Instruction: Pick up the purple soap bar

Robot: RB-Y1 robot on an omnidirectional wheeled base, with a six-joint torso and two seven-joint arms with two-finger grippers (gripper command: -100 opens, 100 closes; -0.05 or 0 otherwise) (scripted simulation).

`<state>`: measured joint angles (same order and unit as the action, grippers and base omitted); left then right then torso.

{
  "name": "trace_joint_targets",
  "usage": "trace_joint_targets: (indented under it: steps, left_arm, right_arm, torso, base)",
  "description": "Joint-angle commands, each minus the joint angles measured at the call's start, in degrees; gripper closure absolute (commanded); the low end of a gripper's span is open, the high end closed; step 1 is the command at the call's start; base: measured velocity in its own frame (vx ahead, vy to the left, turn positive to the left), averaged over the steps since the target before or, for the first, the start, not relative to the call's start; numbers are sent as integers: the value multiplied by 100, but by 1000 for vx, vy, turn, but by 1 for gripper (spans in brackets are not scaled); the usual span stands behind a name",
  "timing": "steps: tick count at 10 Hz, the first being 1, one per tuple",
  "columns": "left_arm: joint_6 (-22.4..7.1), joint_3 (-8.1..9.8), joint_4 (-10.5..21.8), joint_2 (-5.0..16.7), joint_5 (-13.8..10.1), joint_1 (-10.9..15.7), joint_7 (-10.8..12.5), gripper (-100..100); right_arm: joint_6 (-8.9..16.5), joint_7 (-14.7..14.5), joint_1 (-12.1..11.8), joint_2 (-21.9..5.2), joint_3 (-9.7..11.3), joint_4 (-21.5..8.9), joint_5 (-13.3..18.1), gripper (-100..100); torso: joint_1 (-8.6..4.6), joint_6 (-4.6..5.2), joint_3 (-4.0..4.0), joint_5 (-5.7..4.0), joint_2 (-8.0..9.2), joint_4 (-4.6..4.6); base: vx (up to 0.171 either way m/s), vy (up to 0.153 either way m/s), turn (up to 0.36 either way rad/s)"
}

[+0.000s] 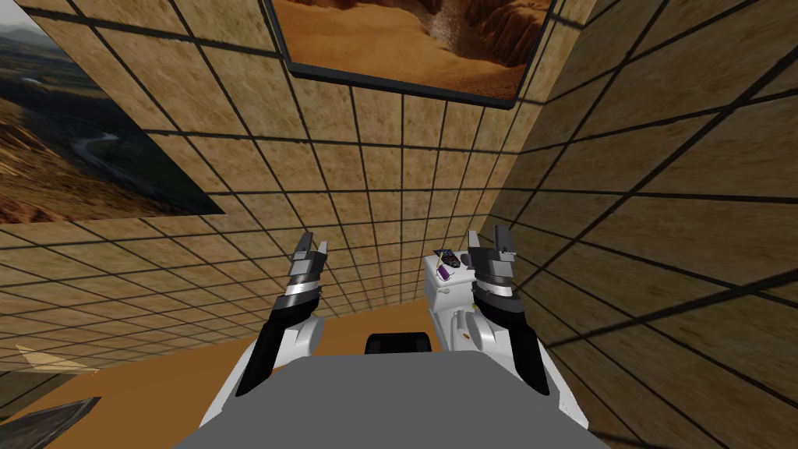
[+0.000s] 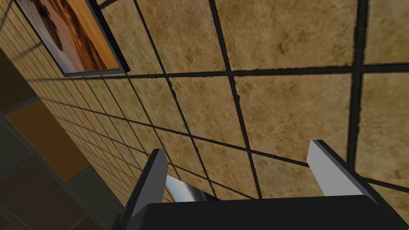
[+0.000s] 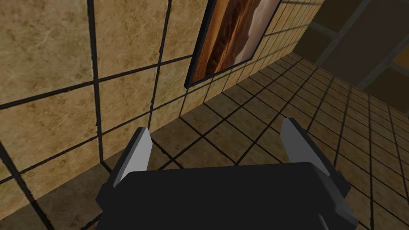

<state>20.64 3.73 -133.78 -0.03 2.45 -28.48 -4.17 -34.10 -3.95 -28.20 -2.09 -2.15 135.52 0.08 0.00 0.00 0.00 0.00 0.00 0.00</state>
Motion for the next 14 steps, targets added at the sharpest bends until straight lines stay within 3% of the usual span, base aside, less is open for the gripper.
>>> trace_joint_targets:
  steps: [1, 6, 7, 14]
  left_arm:
    - [0, 0, 0, 0, 0, 0, 0, 0]
    - [0, -1, 0, -1, 0, 1, 0, 0]
    - [0, -1, 0, -1, 0, 1, 0, 0]
    - [0, -1, 0, -1, 0, 1, 0, 0]
  right_arm:
    - [28, -34, -23, -197, 0, -127, 47, -100]
    - [170, -196, -108, -652, 0, -706, 274, -100]
    - [170, -196, -108, -652, 0, -706, 274, -100]
    - [465, -534, -264, -1206, -26, -1824, 755, -100]
  torso:
    - [0, 0, 0, 0, 0, 0]
    - [29, 0, 14, 7, 24, 5]
    - [30, 1, 16, 7, 28, 6]
    - [32, 1, 18, 8, 31, 7]
  base:
    - [-19, 31, -3]
    - [-59, 72, -5]
    - [-43, 59, -9]
    - [-63, 82, -4]
